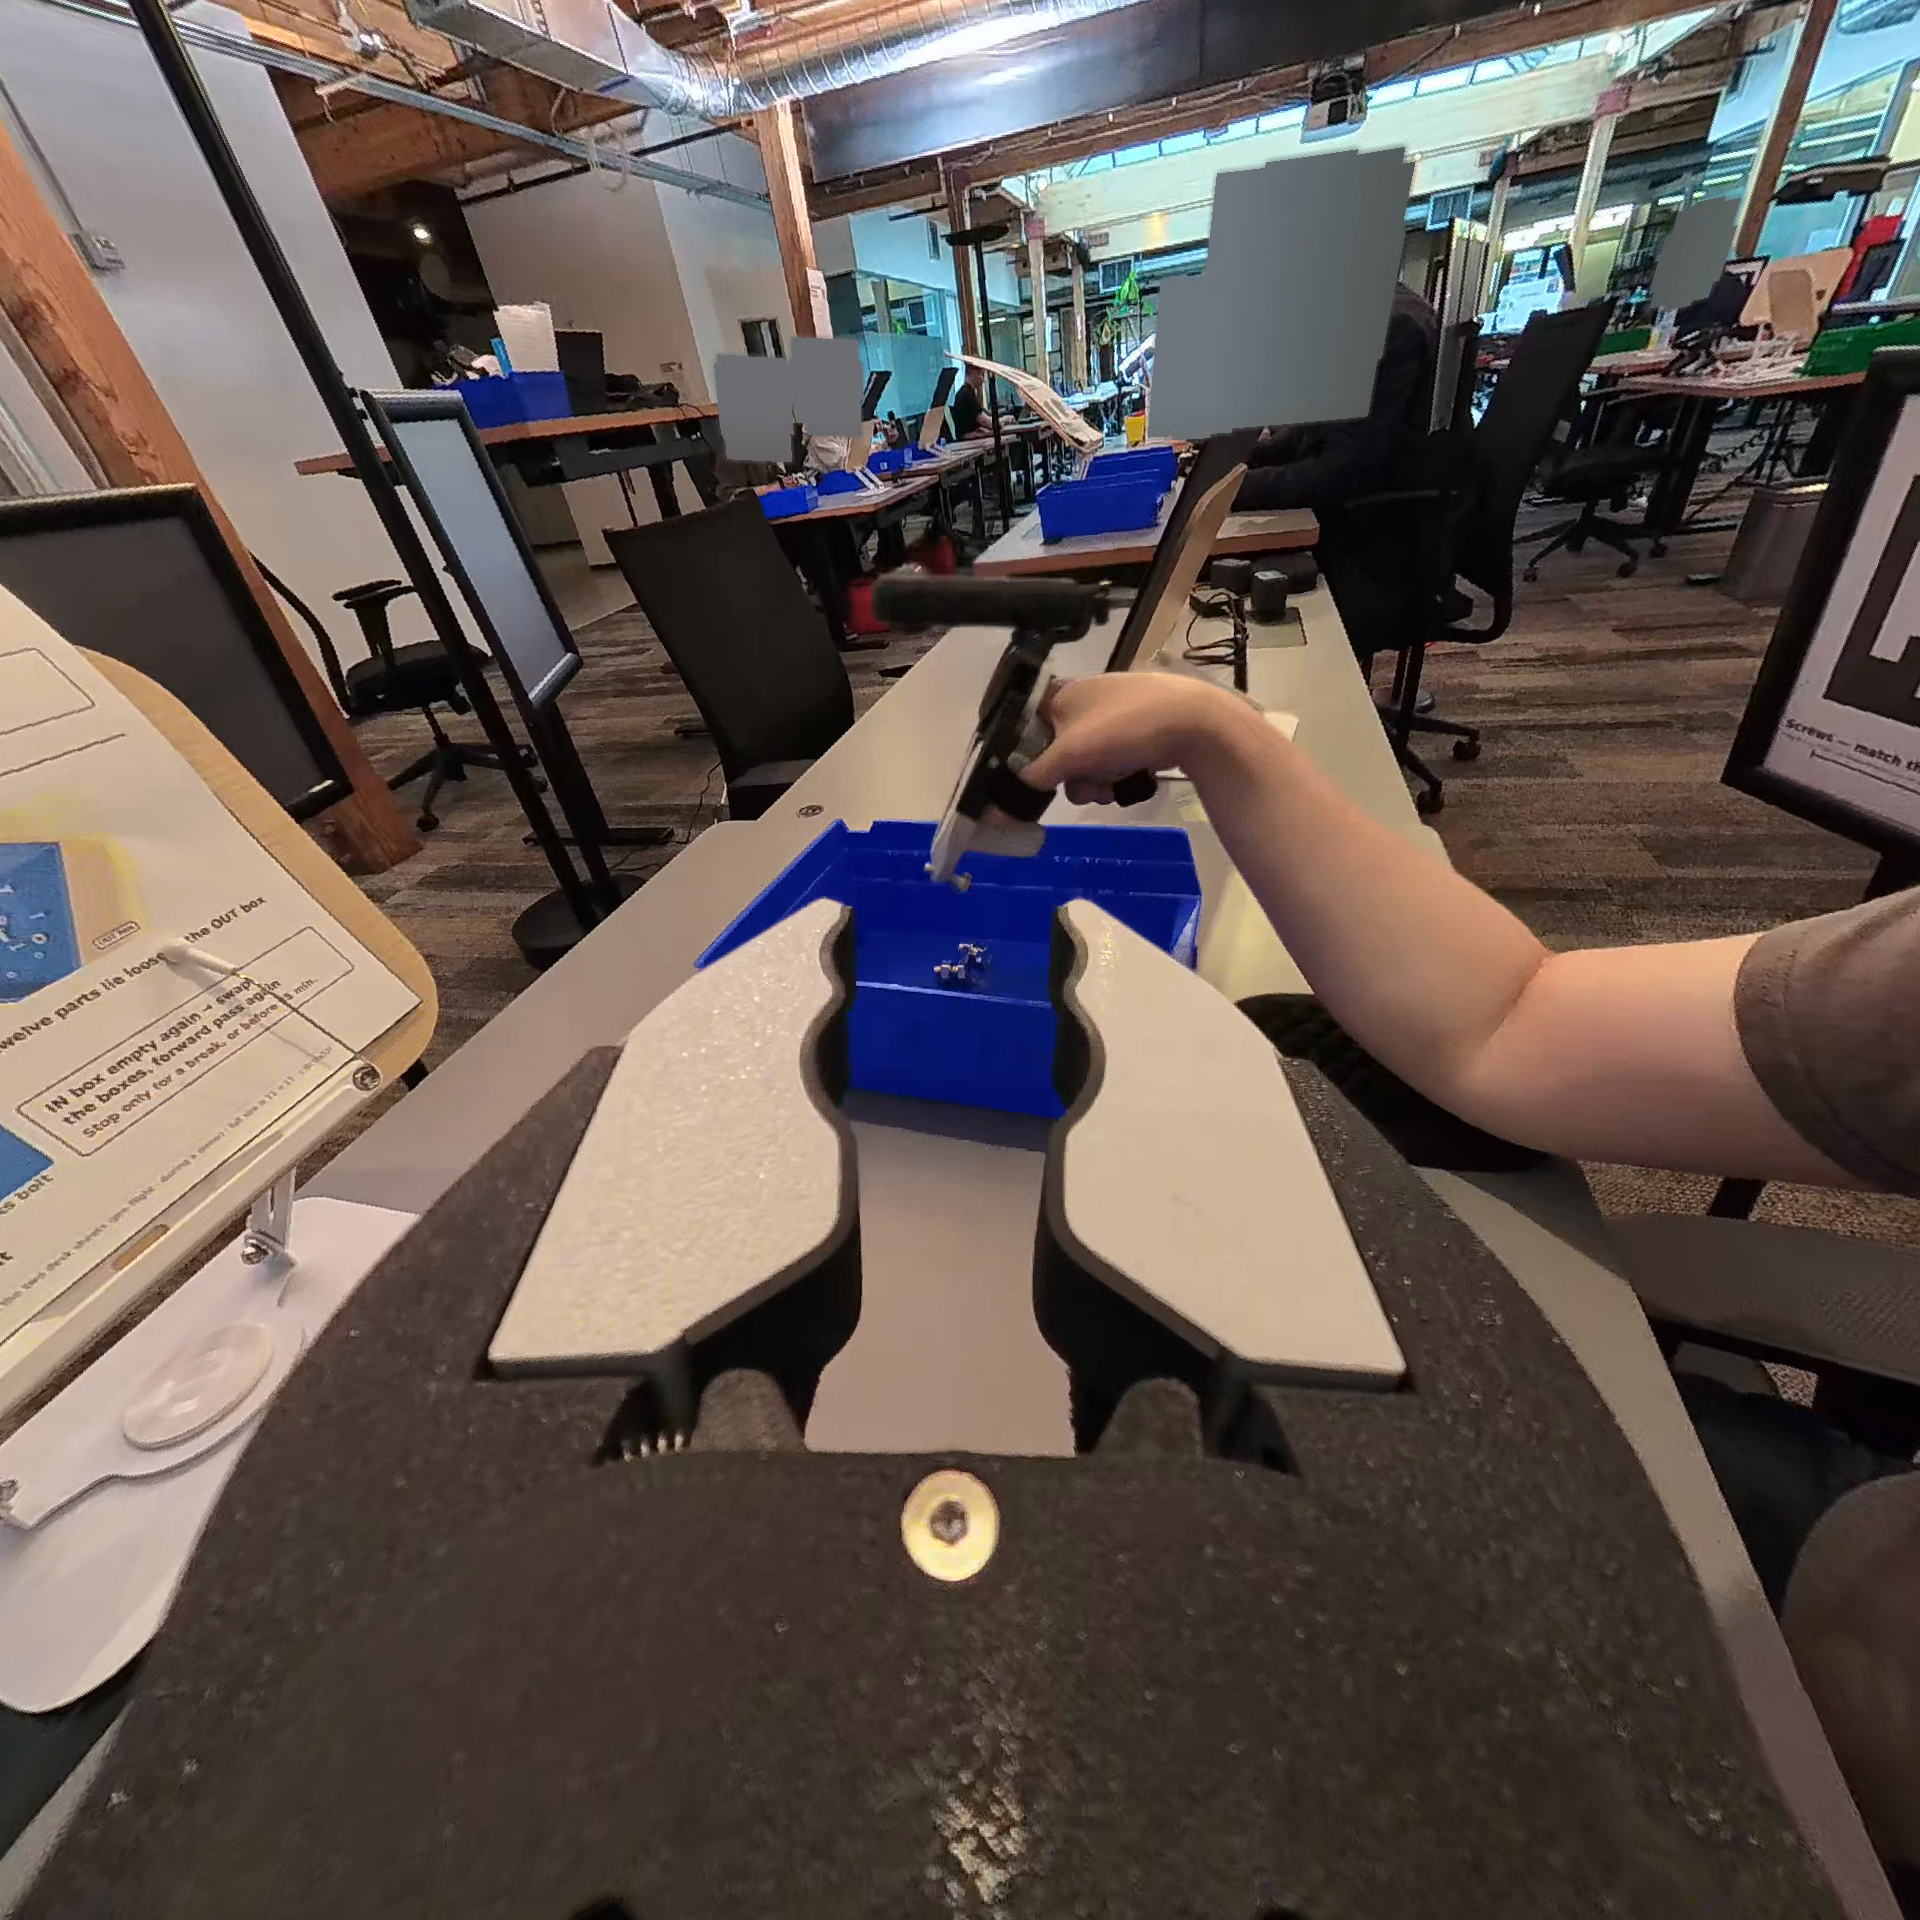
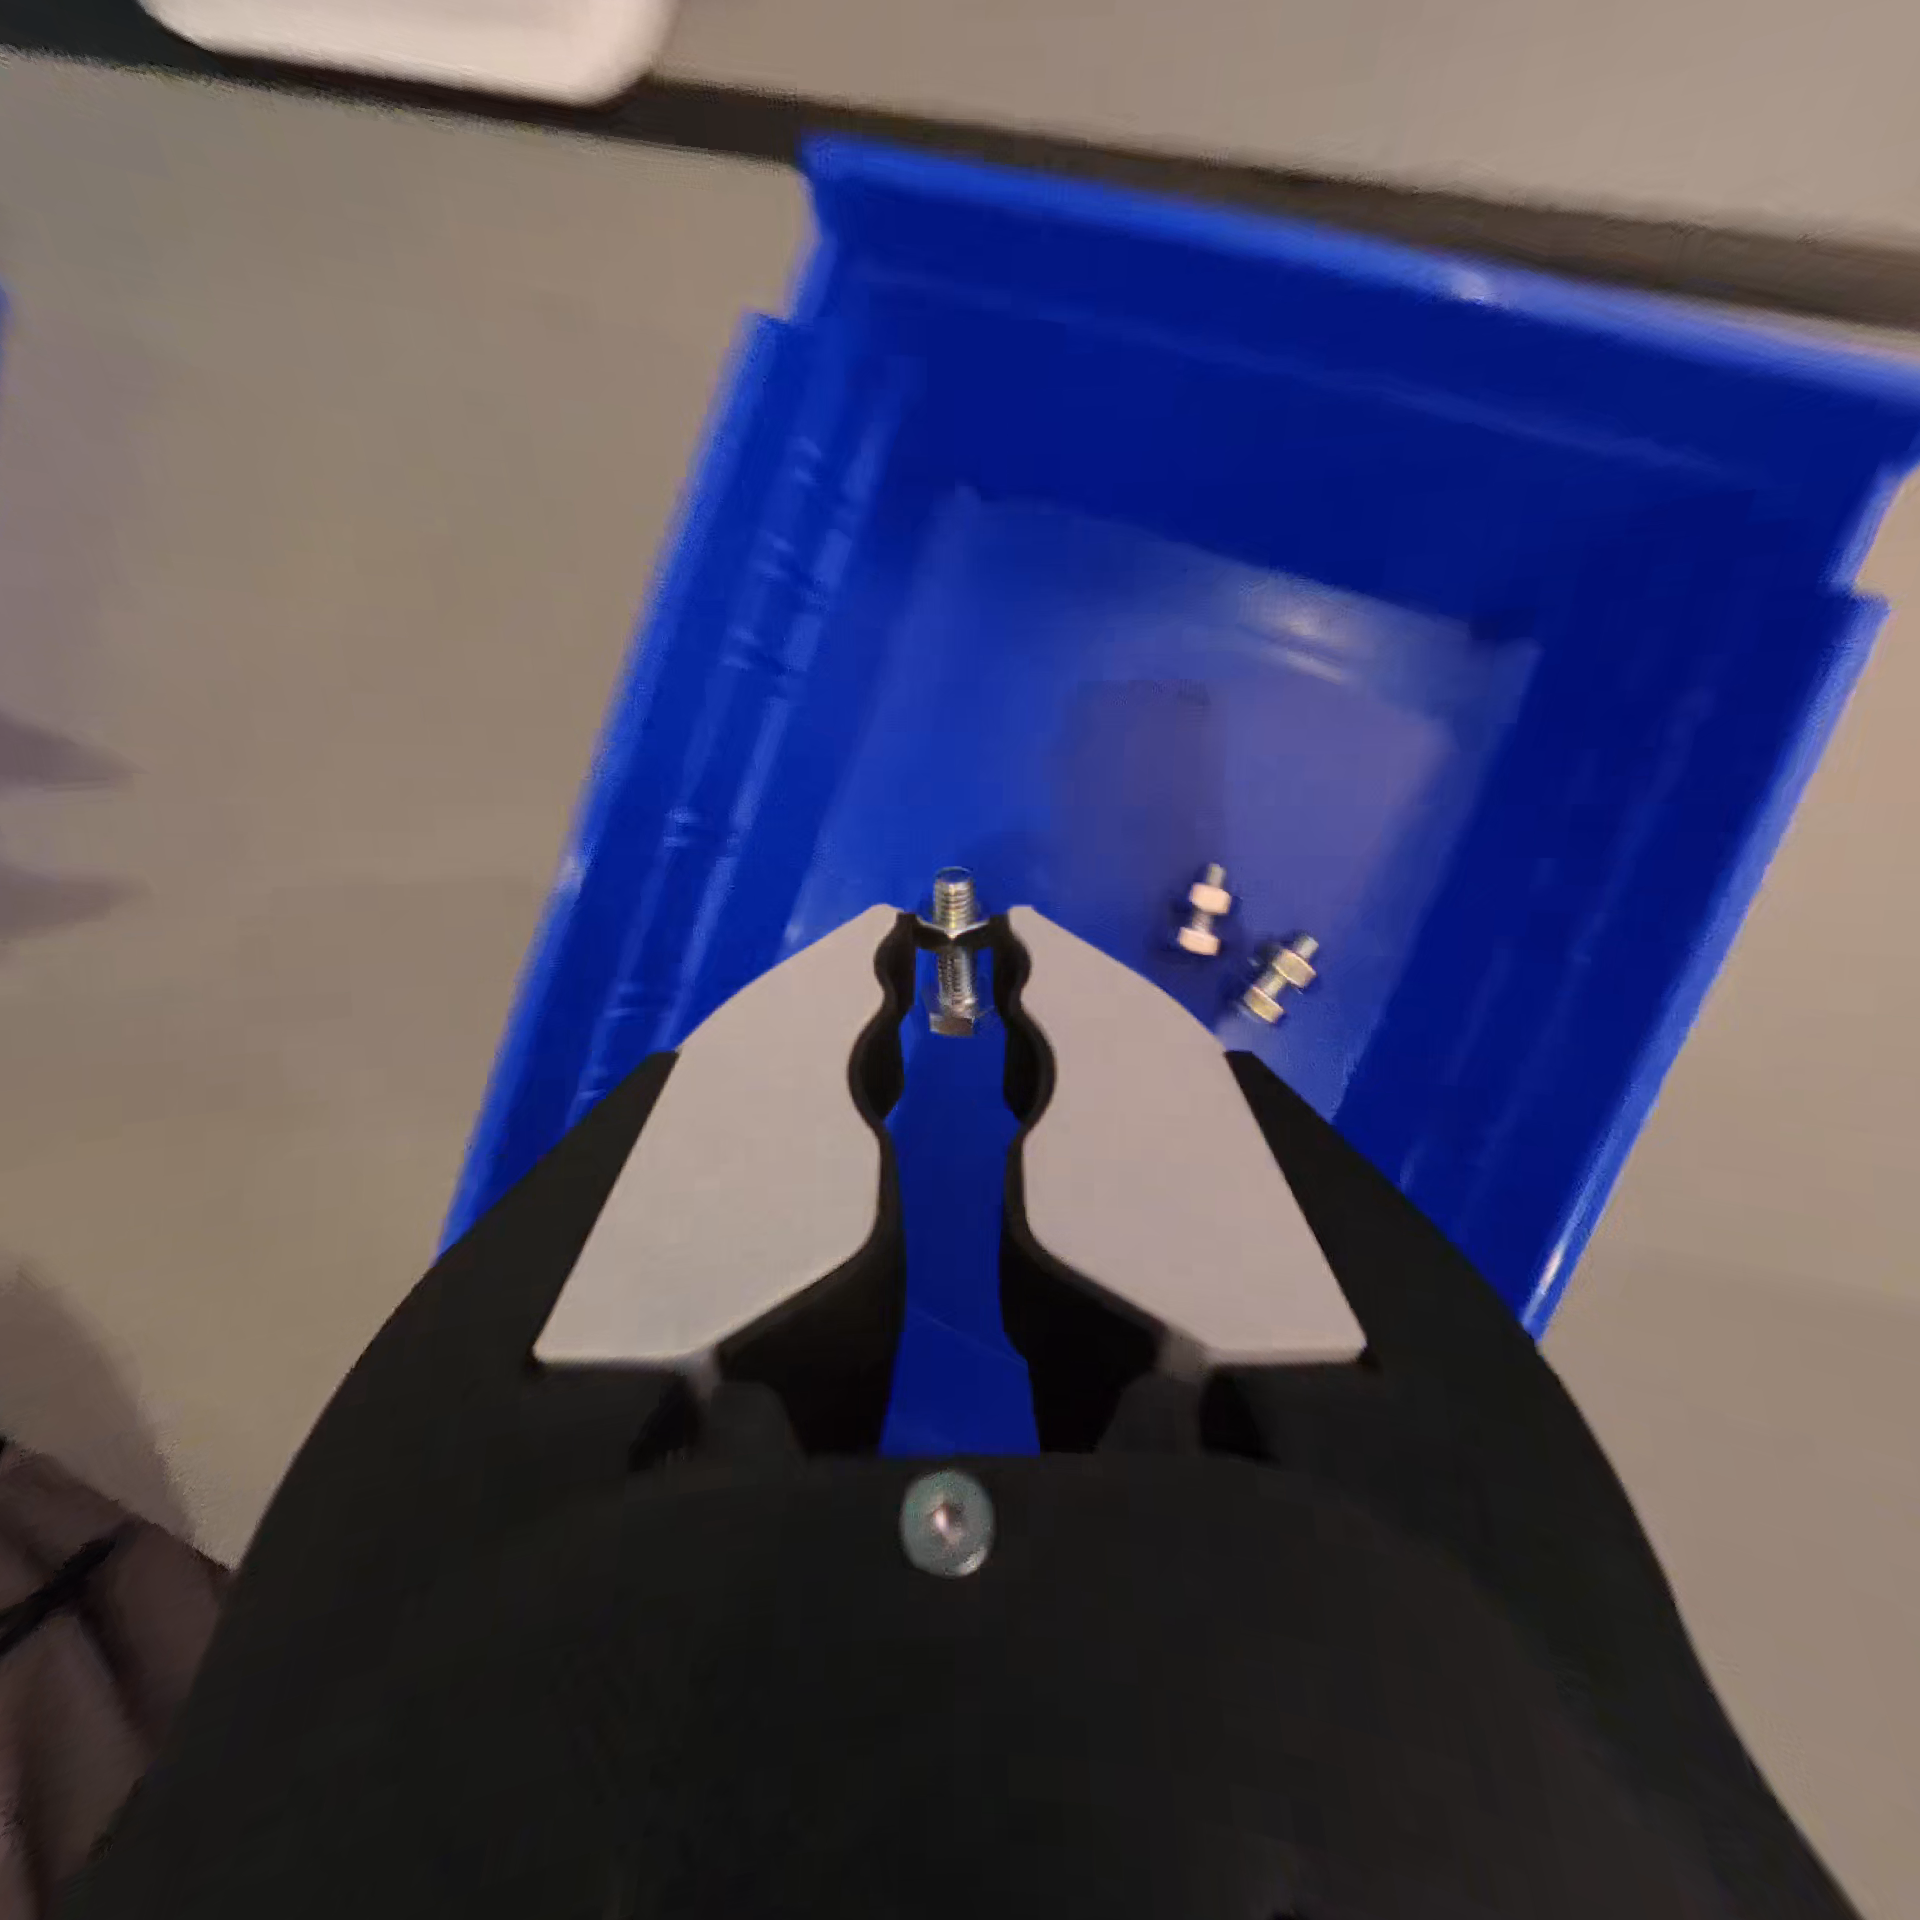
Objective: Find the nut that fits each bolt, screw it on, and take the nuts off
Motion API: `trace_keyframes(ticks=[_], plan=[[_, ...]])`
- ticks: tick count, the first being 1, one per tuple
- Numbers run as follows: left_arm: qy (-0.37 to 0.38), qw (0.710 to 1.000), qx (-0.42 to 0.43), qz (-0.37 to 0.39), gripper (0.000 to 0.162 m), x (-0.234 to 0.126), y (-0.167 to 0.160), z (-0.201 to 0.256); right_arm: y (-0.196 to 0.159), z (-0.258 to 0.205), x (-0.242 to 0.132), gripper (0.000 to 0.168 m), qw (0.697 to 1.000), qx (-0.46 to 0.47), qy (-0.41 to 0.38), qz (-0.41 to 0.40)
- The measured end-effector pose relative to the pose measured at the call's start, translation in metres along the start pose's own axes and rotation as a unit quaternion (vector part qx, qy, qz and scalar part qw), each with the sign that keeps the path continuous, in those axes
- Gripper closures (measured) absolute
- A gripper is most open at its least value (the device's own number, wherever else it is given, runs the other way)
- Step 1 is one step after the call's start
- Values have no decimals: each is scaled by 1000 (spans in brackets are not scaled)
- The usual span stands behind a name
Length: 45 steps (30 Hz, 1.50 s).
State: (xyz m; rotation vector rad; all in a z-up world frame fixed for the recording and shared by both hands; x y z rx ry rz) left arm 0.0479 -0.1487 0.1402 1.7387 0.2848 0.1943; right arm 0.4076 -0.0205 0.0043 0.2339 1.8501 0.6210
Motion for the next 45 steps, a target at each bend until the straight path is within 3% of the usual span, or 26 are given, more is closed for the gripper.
trace_keyframes(ticks=[6, 13, 28, 32, 36, 41, 45], plan=[[3, 1000, 4, -19, 130, 6, -7, -1, -13, 27, 57, 152, 993, 35, -38, -108], [6, 1000, 1, -22, 130, 7, -9, -3, -21, 33, 90, 152, 982, 29, -72, -171], [0, 999, -1, -32, 133, 10, -13, -2, -23, 49, 102, 147, 976, 43, -108, -184], [11, 1000, -6, -16, 133, 6, -9, -7, -13, 44, 91, 143, 983, 33, -104, -147], [40, 999, 1, -20, 133, -13, -1, -21, 6, 25, 56, 142, 989, 3, -122, -86], [127, 991, 10, -51, 136, -63, 9, -53, 40, -20, -7, 143, 987, -70, -124, 80], [230, 970, 7, -76, 142, -112, 14, -78, 65, -73, -55, 141, 953, -146, -46, 261]])
Point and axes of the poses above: each gripper's, where its closed fingertips meet, x out along the fingers, y out of its top, z = x × y across the jaws, the point moved 5 cm from there along -x, back along the fingers, and after that the axes turned 3 degrees about x, right-handed, at the moved point
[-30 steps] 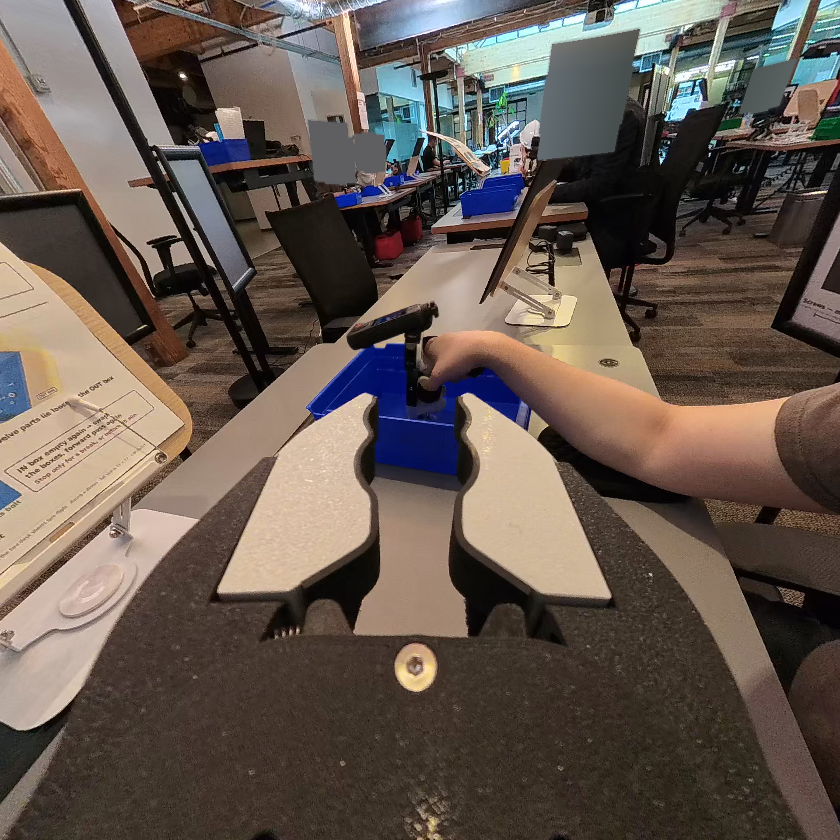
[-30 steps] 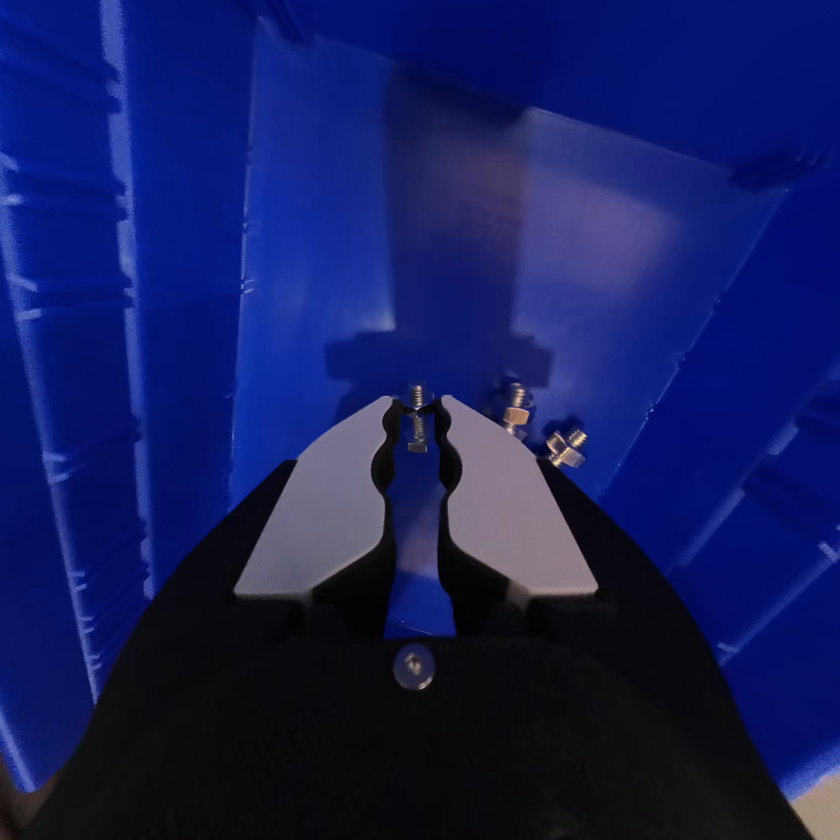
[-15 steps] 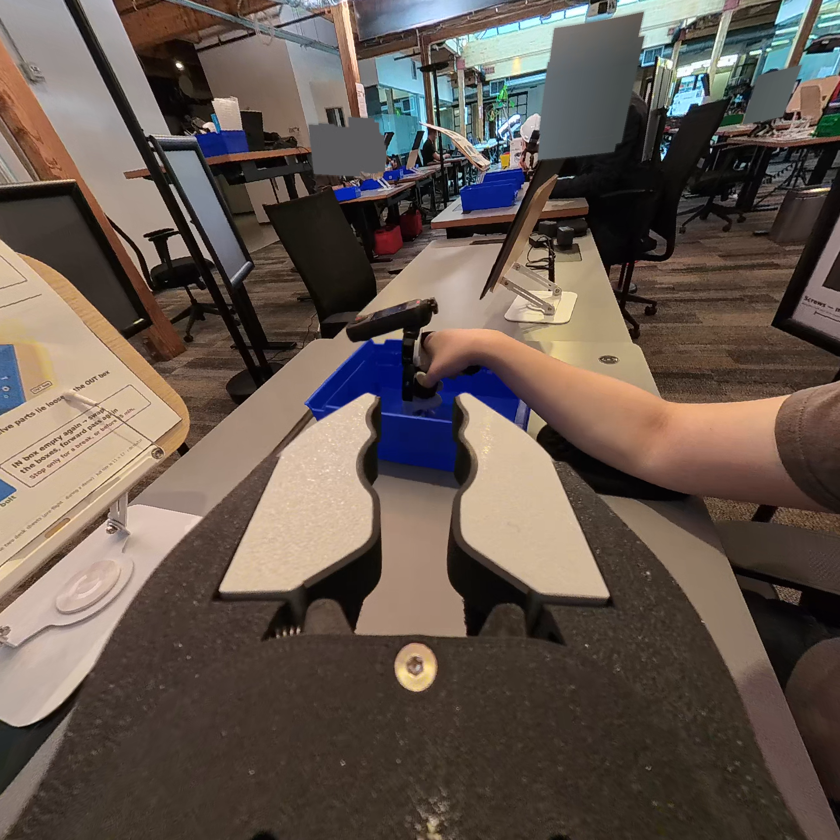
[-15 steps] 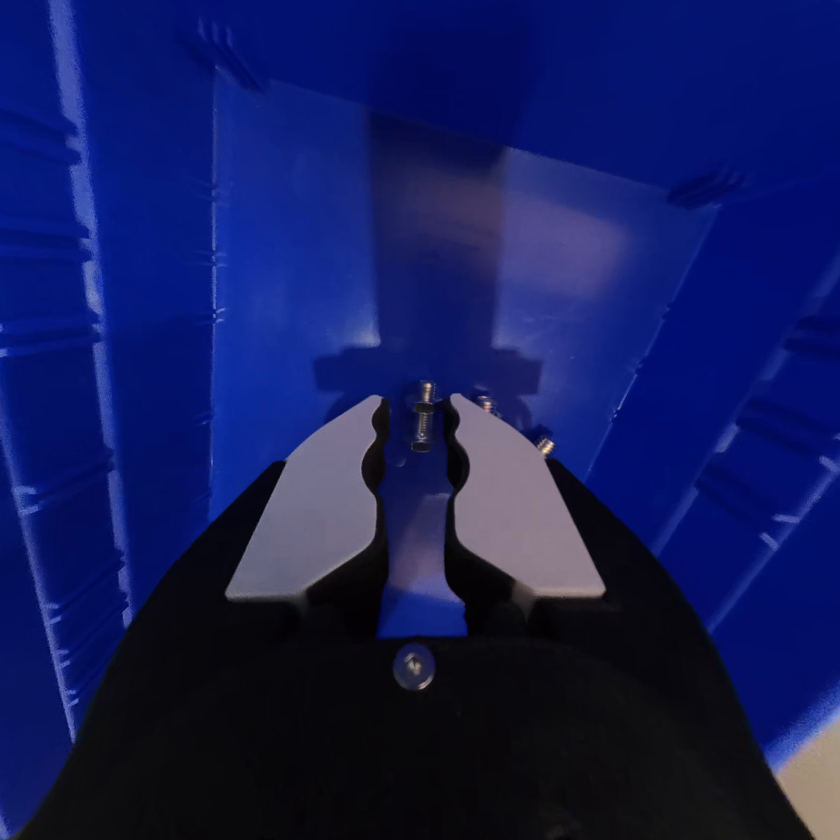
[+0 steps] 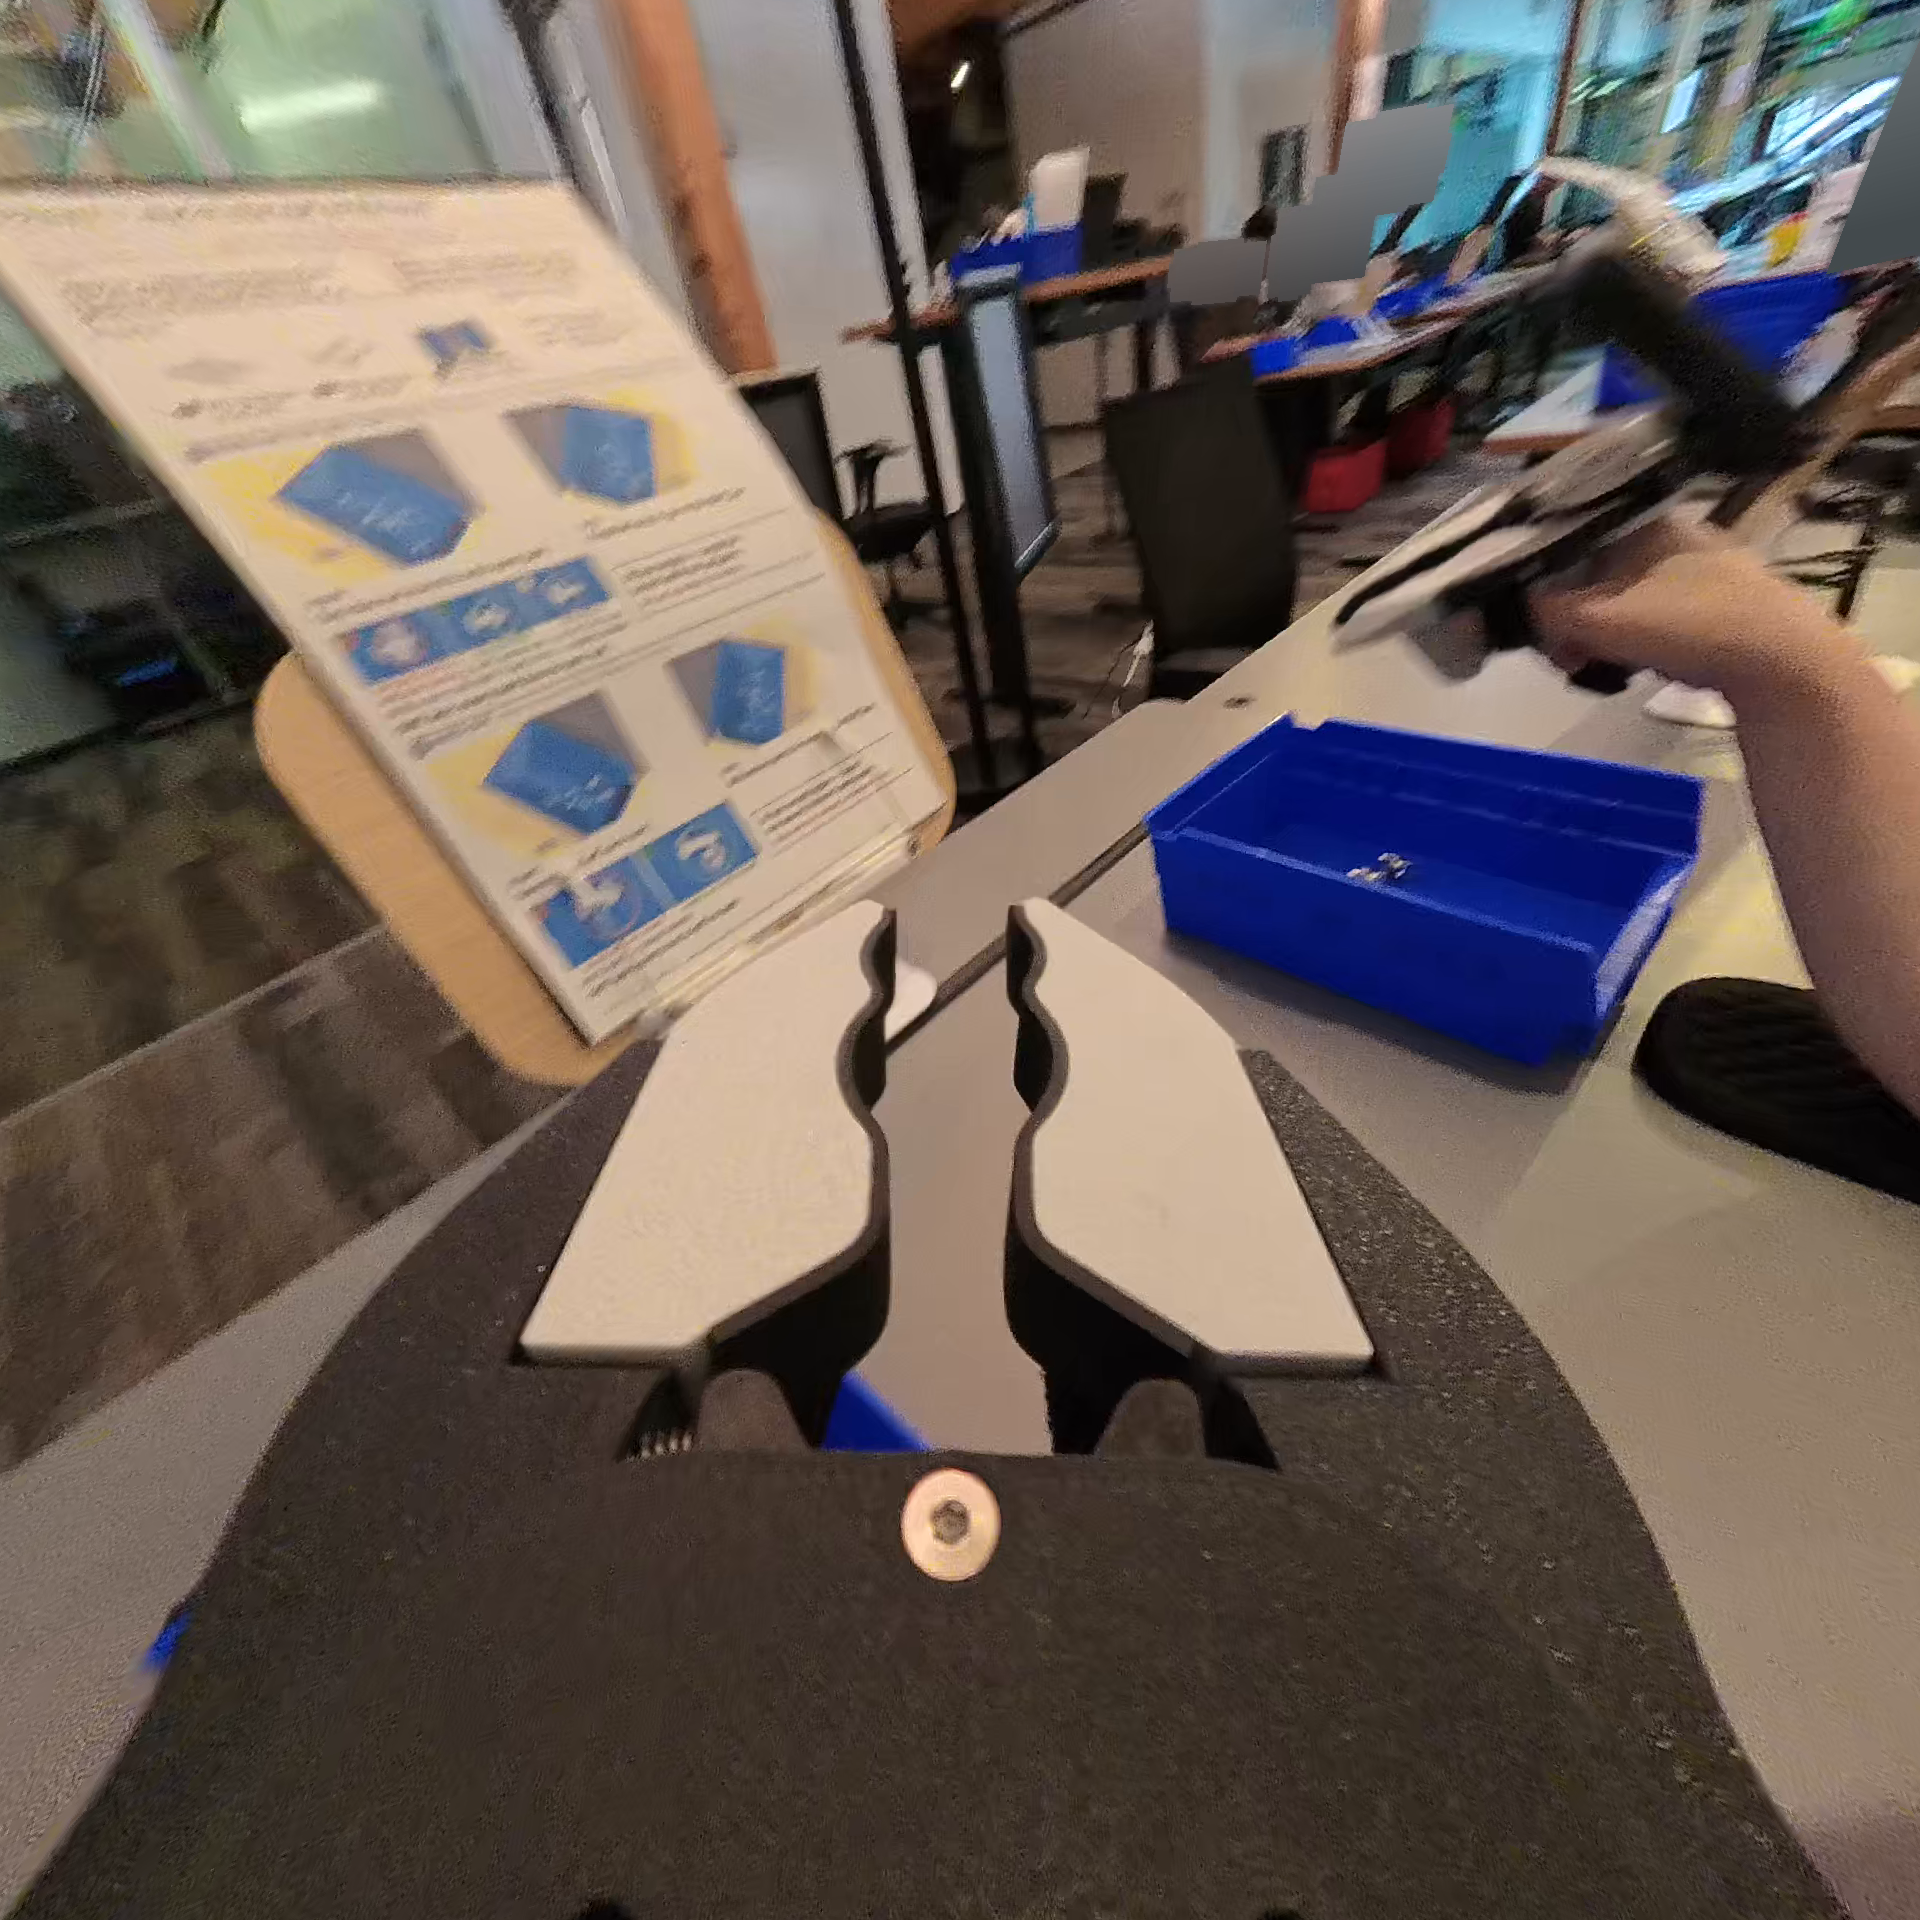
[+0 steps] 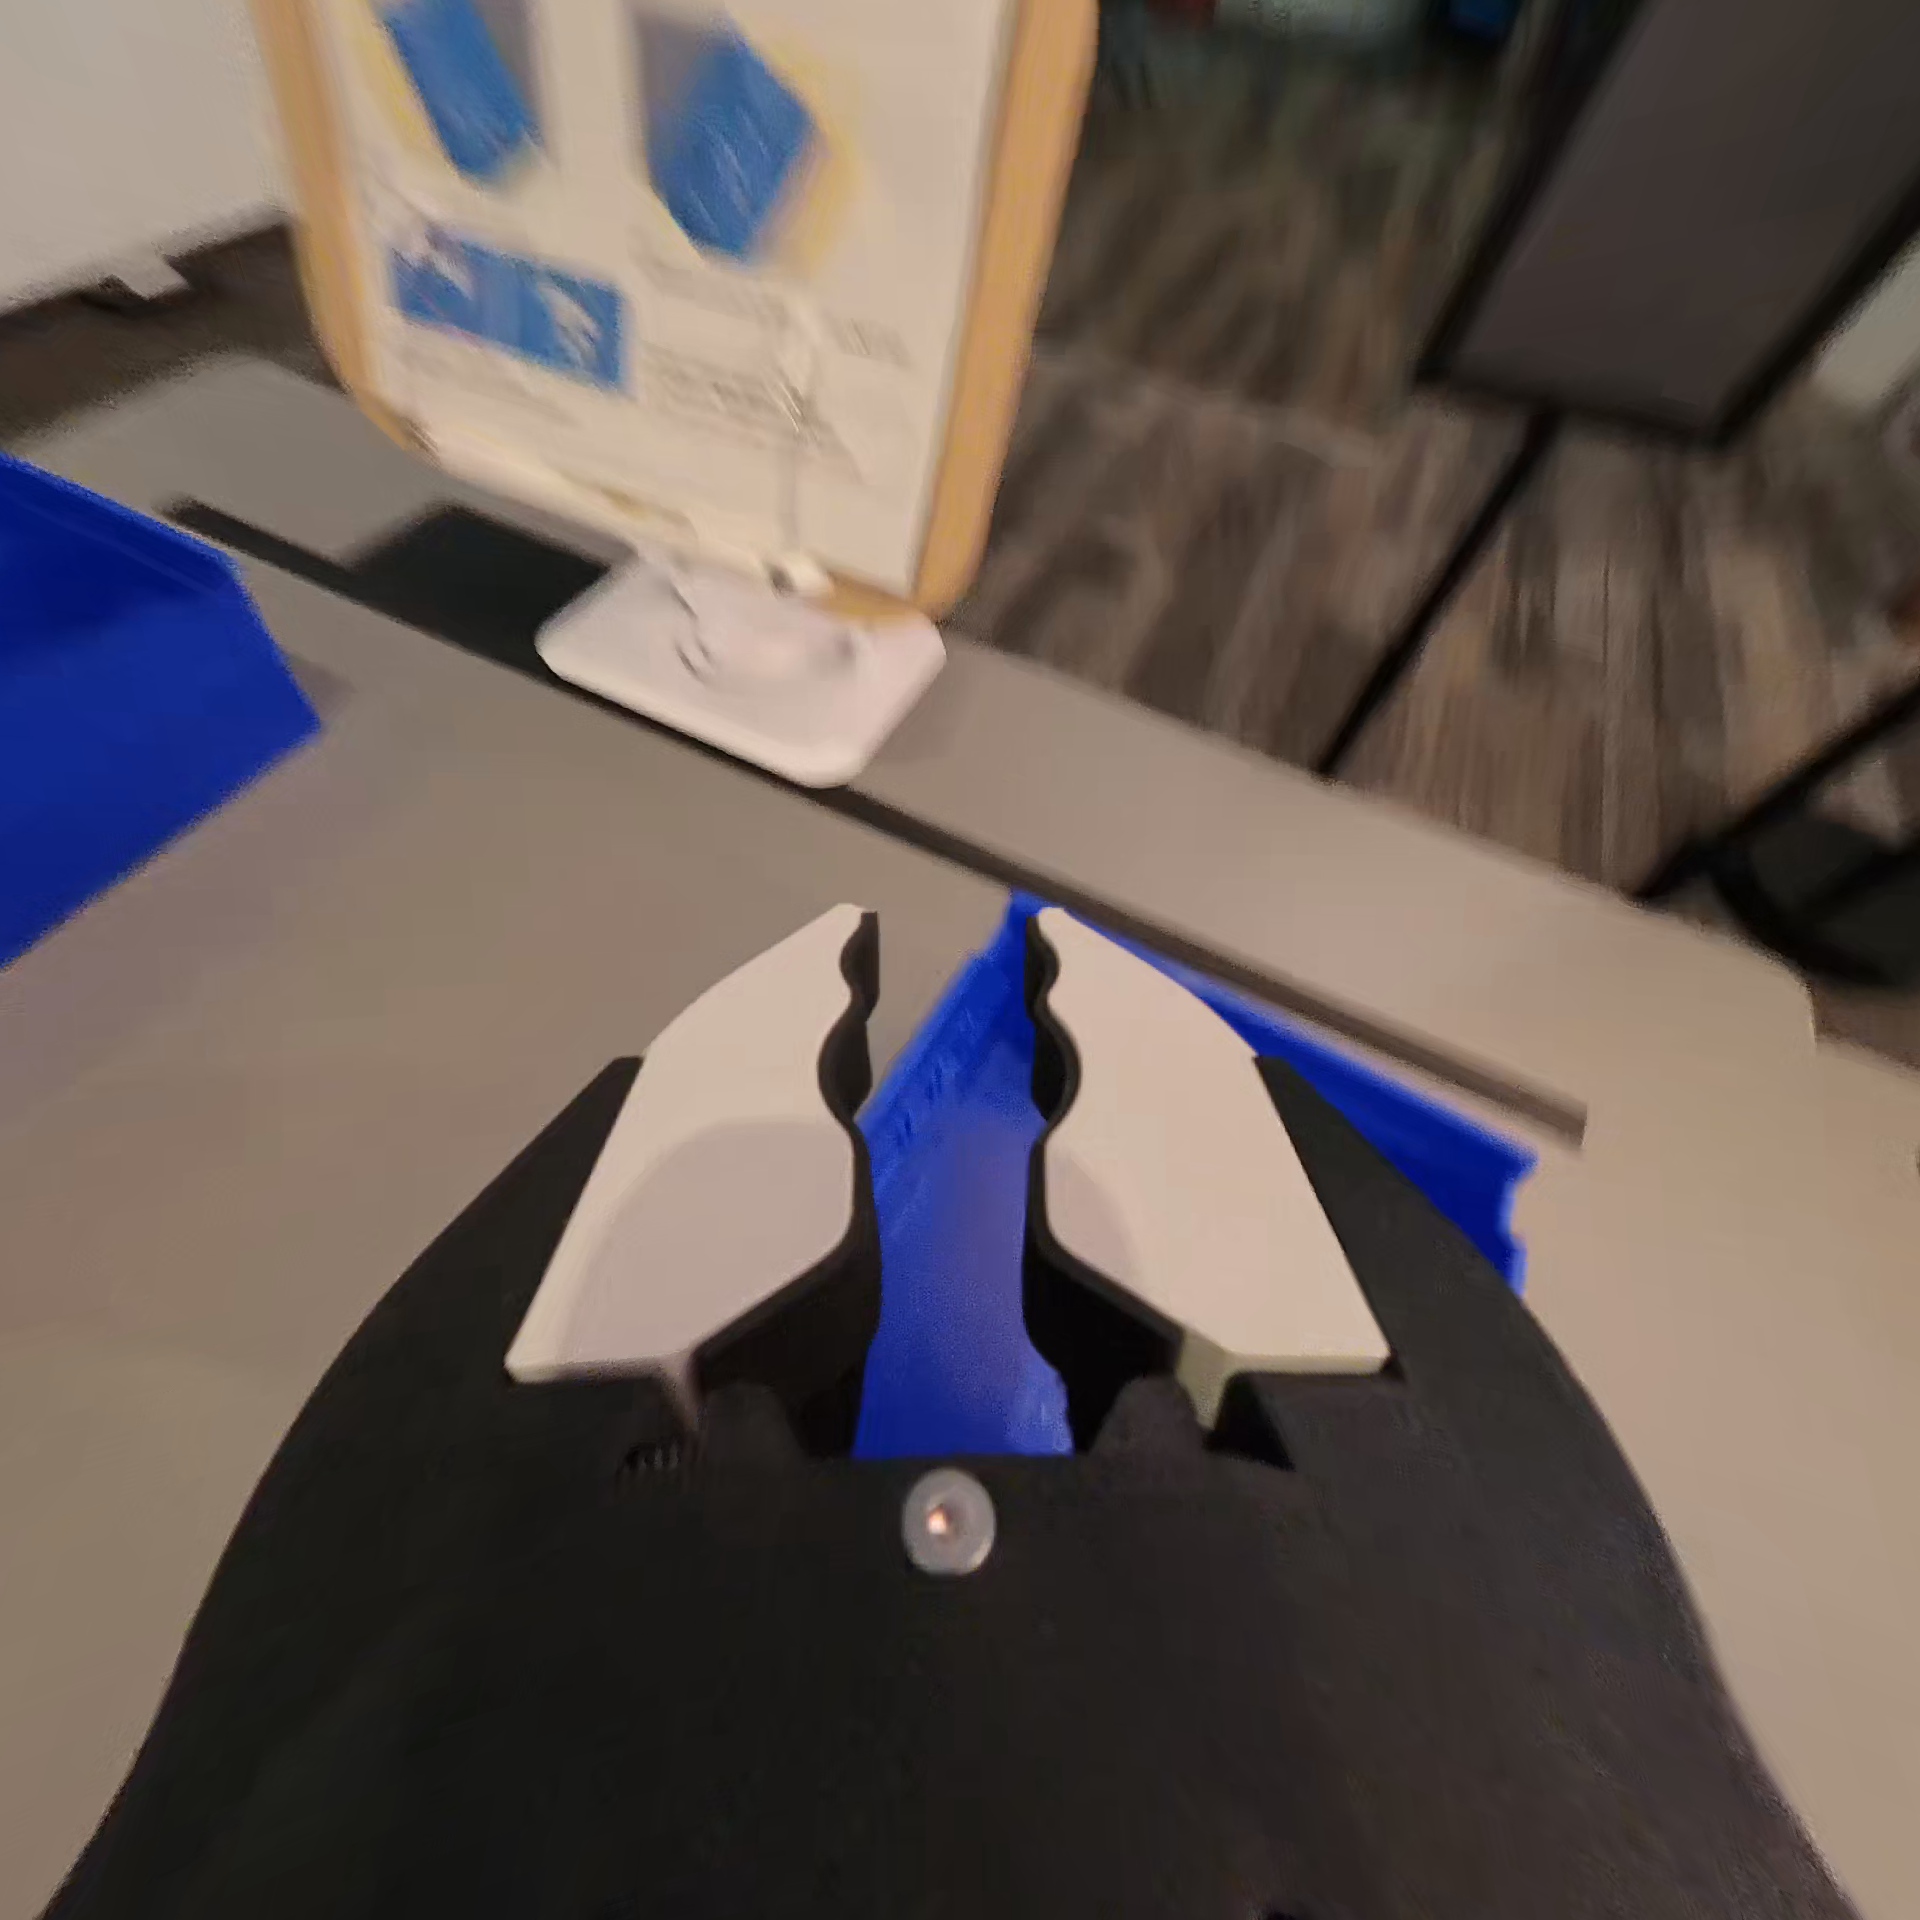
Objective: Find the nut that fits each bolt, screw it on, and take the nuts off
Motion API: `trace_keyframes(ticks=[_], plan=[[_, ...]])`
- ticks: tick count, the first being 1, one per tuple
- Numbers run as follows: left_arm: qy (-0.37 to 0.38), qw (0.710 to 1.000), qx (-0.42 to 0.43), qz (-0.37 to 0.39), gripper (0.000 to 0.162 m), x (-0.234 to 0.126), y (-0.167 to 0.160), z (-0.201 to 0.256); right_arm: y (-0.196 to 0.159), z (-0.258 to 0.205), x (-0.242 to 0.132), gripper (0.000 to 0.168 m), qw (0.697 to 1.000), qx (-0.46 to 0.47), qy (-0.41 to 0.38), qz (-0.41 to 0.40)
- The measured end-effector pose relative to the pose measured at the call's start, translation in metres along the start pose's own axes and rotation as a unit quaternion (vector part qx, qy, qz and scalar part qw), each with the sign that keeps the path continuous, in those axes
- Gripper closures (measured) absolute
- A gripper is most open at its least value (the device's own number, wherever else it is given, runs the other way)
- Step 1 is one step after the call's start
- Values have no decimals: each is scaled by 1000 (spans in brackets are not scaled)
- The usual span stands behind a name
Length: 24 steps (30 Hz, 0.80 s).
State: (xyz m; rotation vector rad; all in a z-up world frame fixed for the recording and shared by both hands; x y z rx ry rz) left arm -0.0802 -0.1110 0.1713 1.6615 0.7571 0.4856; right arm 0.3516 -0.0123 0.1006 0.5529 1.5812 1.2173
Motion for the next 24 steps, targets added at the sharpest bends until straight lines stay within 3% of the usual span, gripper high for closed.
trace_keyframes(ticks=[4, 6, 11, 17, 24], plan=[[44, 996, -46, -59, 148, -24, -20, -34, 35, -24, -31, 138, 983, -78, 16, 164], [66, 987, -83, -120, 148, -33, -41, -50, 40, -31, -40, 136, 974, -102, 27, 199], [83, 956, -136, -247, 152, -40, -92, -72, 41, -42, -43, 136, 972, -82, 80, 207], [35, 927, -183, -326, 151, -15, -137, -70, 36, -40, -36, 136, 976, -81, 81, 183], [23, 854, -258, -451, 153, 18, -216, -75, 29, -43, -23, 135, 982, -104, 71, 141]])
Point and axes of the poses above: each gripper's, where its closed fingertips meet, x out along the fingers, y out of its top, z = x × y across the jaws, the point moved 5 cm from there along -x, back along the fingers, and after that the axes turned 3 degrees about x, right-handed, at the moved point
